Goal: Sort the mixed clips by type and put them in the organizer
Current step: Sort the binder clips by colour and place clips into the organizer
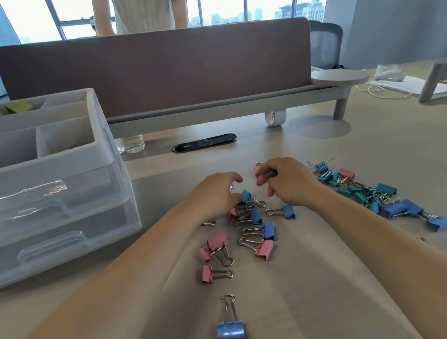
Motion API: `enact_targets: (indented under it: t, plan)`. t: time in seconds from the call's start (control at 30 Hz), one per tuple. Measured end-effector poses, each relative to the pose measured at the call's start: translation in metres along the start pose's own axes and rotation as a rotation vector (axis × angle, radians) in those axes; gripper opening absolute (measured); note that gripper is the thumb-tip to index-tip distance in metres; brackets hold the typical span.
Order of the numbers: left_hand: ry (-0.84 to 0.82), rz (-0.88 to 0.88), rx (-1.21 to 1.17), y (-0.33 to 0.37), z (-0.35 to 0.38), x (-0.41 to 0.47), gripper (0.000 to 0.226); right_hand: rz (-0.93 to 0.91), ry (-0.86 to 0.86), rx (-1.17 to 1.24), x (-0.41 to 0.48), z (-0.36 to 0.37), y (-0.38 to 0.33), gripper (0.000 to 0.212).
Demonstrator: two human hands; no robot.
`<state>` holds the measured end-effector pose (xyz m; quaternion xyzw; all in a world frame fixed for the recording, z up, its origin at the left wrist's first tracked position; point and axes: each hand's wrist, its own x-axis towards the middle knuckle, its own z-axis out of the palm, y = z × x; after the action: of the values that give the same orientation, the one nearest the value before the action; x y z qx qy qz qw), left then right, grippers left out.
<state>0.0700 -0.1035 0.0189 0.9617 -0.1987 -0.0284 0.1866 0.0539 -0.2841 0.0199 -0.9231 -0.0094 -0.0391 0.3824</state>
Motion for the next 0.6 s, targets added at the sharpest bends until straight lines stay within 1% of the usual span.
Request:
enact_targets:
  t: [0.03,0.1,0.23,0.33,0.43,0.5,0.6]
  plan:
    - [-0.020,0.014,0.016,0.001,0.000,0.004,0.049,0.000,0.020,0.004,0.002,-0.001,0.002,0.039]
    - [-0.078,0.029,0.045,0.003,0.000,0.011,0.051,0.009,0.062,0.003,0.005,-0.004,0.007,0.040]
    - [-0.178,0.035,0.071,0.002,0.001,0.018,0.045,0.038,0.072,-0.120,0.013,-0.010,0.022,0.032]
    - [-0.182,0.044,0.079,0.000,0.002,0.021,0.034,0.056,0.057,-0.125,0.016,-0.014,0.033,0.030]
    - [-0.180,0.052,0.061,-0.004,0.004,0.024,0.038,0.082,0.086,-0.100,0.021,-0.024,0.039,0.028]
    - [-0.186,0.041,0.036,-0.005,0.005,0.024,0.042,0.093,0.113,-0.125,0.024,-0.031,0.042,0.027]
    - [-0.183,0.031,0.017,-0.006,0.008,0.028,0.039,0.111,0.153,-0.135,0.028,-0.038,0.044,0.027]
